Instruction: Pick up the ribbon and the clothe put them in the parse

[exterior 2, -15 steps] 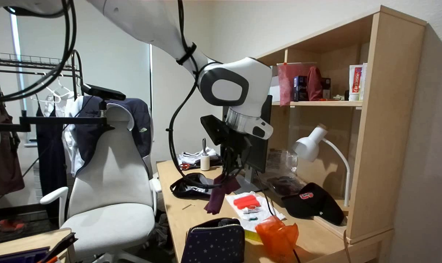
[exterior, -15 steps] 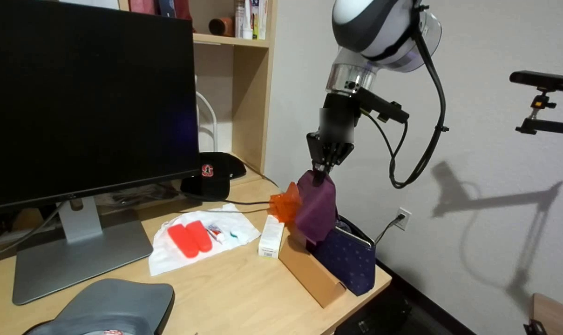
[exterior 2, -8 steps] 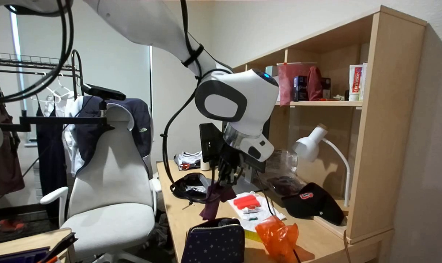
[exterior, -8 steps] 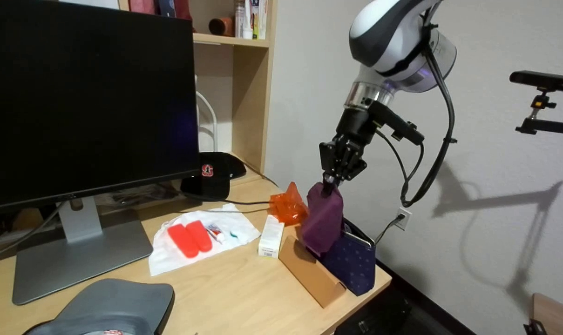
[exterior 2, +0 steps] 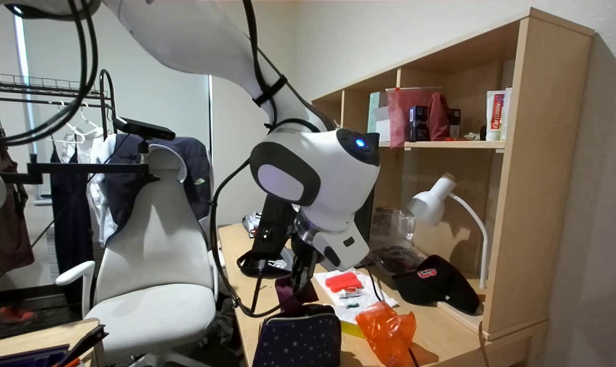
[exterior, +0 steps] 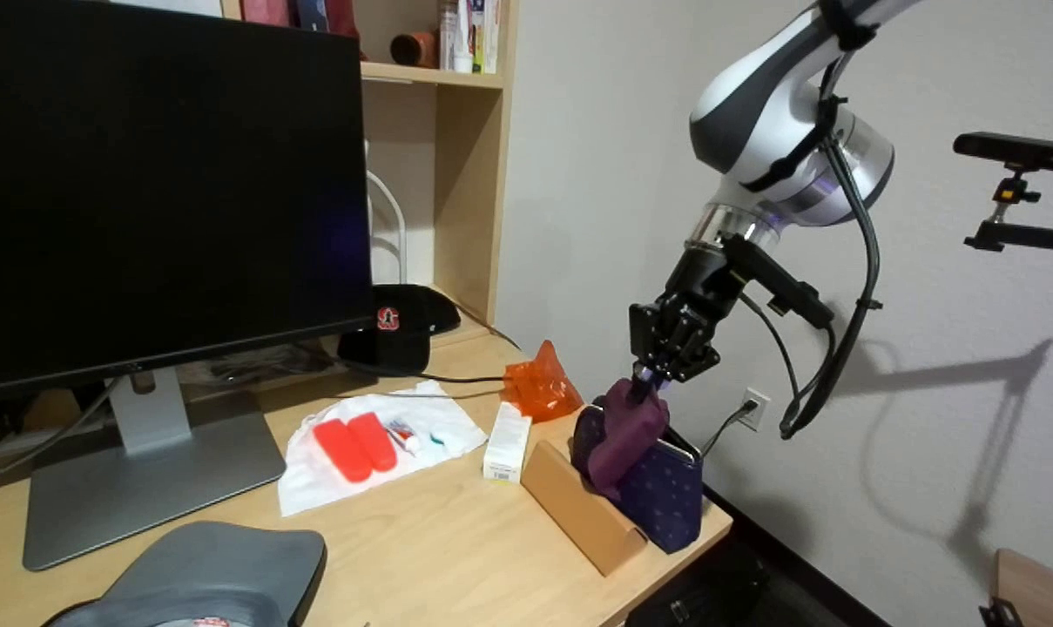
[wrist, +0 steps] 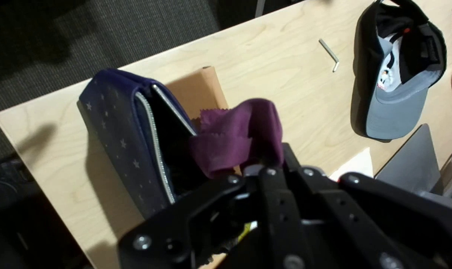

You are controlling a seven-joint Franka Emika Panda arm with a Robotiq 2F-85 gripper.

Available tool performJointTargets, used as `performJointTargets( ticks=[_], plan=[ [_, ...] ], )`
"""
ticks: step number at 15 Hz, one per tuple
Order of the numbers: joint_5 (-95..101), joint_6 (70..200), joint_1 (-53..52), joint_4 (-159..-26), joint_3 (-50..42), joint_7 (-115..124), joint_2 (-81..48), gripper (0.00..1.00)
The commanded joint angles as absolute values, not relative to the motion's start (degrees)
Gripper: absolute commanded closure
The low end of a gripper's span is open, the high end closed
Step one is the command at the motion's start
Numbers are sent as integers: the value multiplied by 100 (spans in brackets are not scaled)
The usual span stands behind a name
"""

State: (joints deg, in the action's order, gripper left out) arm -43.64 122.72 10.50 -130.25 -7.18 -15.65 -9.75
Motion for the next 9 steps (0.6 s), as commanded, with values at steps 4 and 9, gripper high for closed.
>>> performJointTargets(
  ticks=[4,9],
  plan=[
    [-4432,12554,992,-13652,-783,-1704,-258,93],
    [-3476,12485,595,-13447,-526,-1383,140,93]
  ],
)
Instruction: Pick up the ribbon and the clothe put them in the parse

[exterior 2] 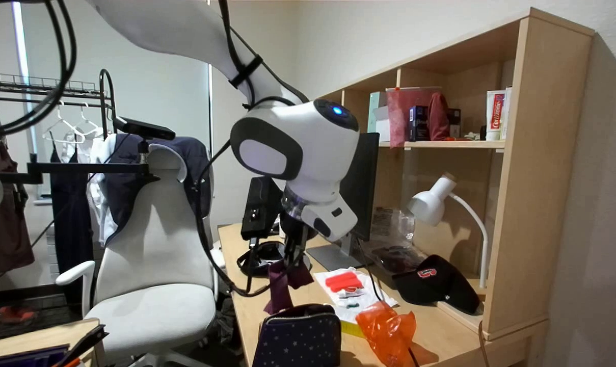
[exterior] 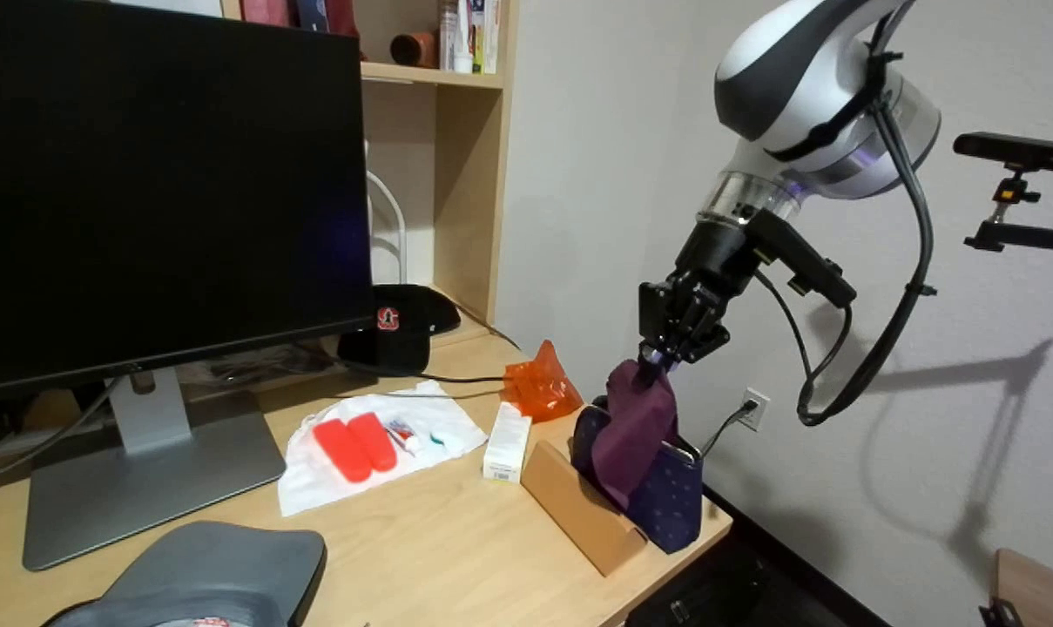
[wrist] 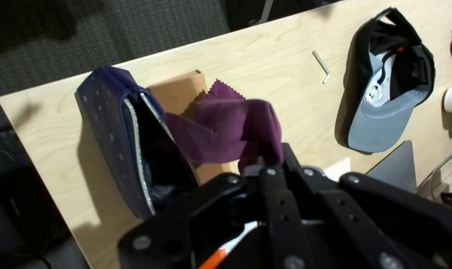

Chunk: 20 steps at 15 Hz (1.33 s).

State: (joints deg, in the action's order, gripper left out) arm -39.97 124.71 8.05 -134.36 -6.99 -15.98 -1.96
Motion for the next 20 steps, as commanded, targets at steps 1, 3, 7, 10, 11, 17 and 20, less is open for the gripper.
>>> performJointTargets(
  ticks=[1,3,7,10,11,17,20],
  plan=[
    [-3324,12390,508,-13344,-454,-1375,159,93],
    [-3277,12170,353,-13162,-340,-1434,162,93],
    [-3470,11701,177,-12818,-243,-1492,-2,93],
    [-3612,11436,207,-12663,-272,-1623,-213,93],
    [-3520,11308,220,-12609,-280,-1725,-292,93],
    [-1906,11324,187,-12477,-298,31,-613,93],
    [-1305,11285,148,-12328,-297,808,-774,93]
  ],
)
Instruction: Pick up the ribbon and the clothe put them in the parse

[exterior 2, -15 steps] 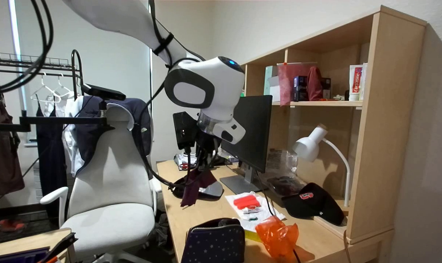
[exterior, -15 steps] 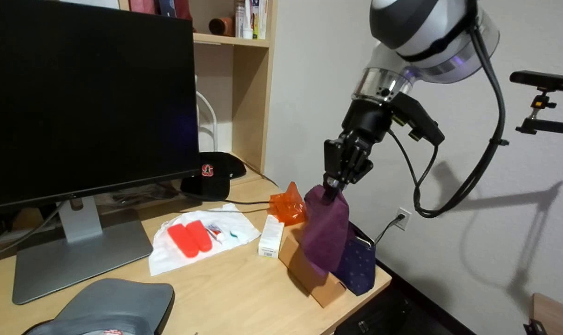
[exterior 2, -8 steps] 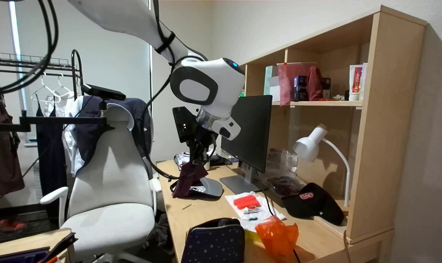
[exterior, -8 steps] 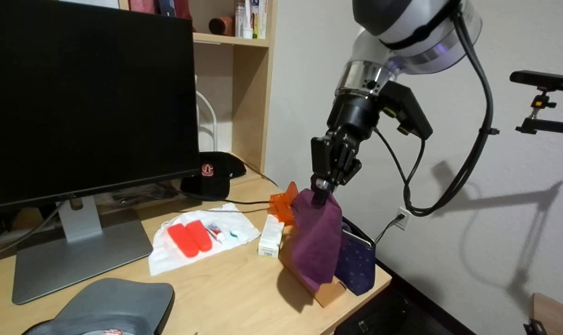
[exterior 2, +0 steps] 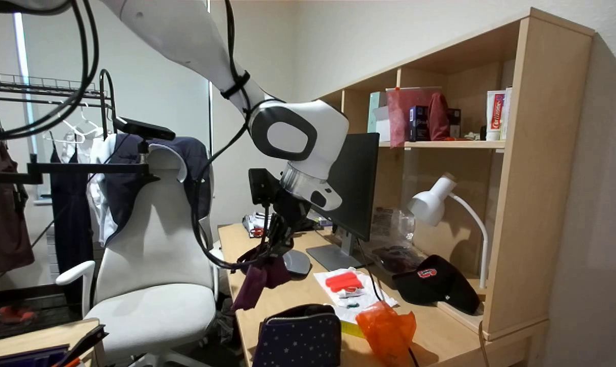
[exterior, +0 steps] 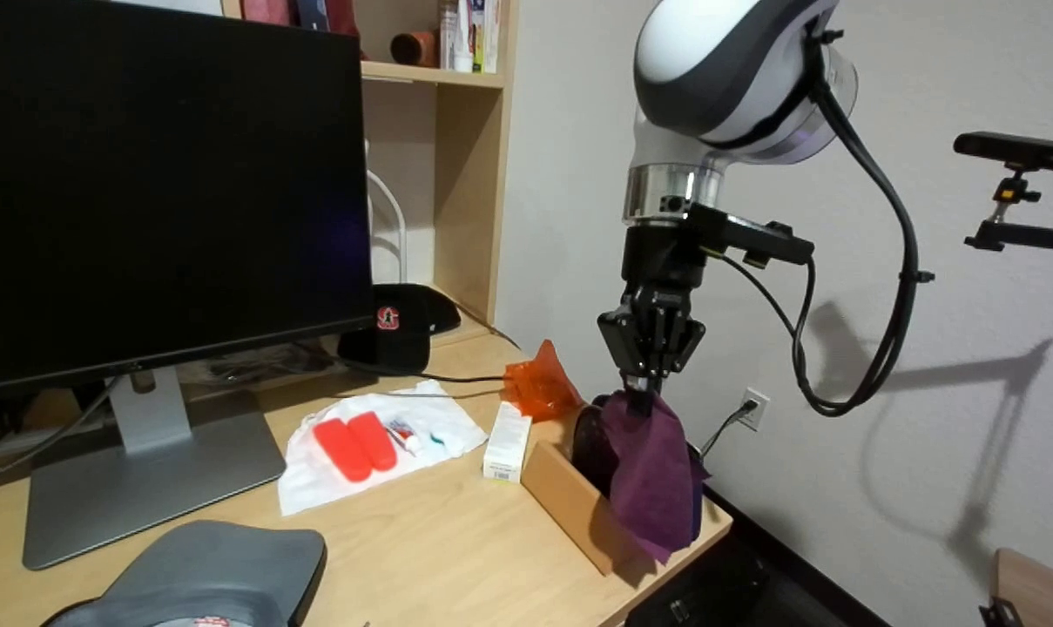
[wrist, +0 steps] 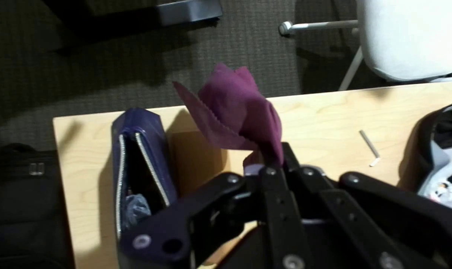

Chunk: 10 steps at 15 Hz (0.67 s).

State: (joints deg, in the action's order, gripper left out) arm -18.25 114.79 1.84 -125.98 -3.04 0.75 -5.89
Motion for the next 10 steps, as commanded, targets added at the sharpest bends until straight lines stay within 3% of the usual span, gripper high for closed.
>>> performJointTargets(
  ticks=[1,10],
  plan=[
    [-1167,11208,149,-12257,-307,1009,-843,93],
    [-650,11039,241,-11962,-530,1728,-1111,93]
  ],
)
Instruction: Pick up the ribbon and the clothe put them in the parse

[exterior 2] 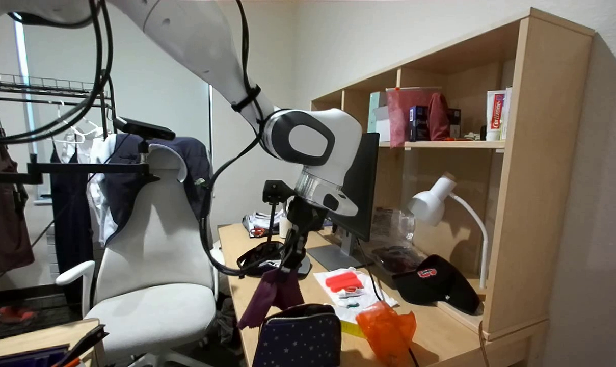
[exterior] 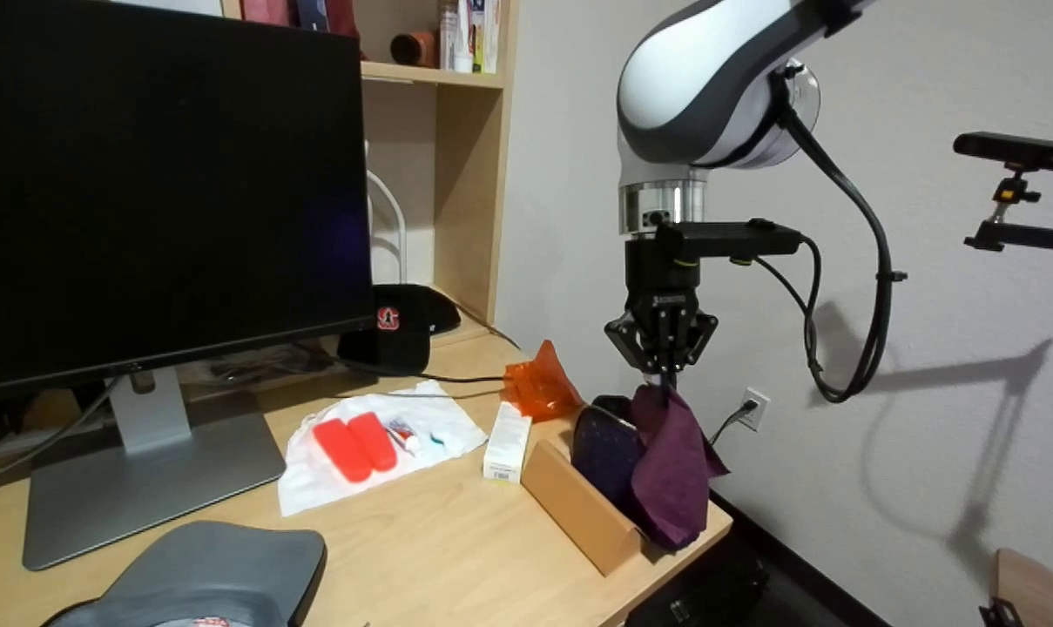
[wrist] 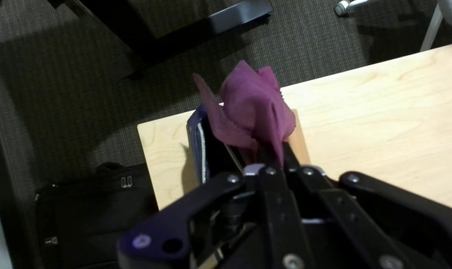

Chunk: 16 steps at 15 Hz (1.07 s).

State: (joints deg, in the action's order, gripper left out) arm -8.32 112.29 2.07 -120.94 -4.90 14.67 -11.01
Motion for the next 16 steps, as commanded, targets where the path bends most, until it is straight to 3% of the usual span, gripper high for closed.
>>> performJointTargets(
  ticks=[1,16],
  plan=[
    [-635,11066,239,-11996,-560,1776,-1057,93],
    [-731,11229,451,-11973,-741,1627,-1003,92]
  ],
)
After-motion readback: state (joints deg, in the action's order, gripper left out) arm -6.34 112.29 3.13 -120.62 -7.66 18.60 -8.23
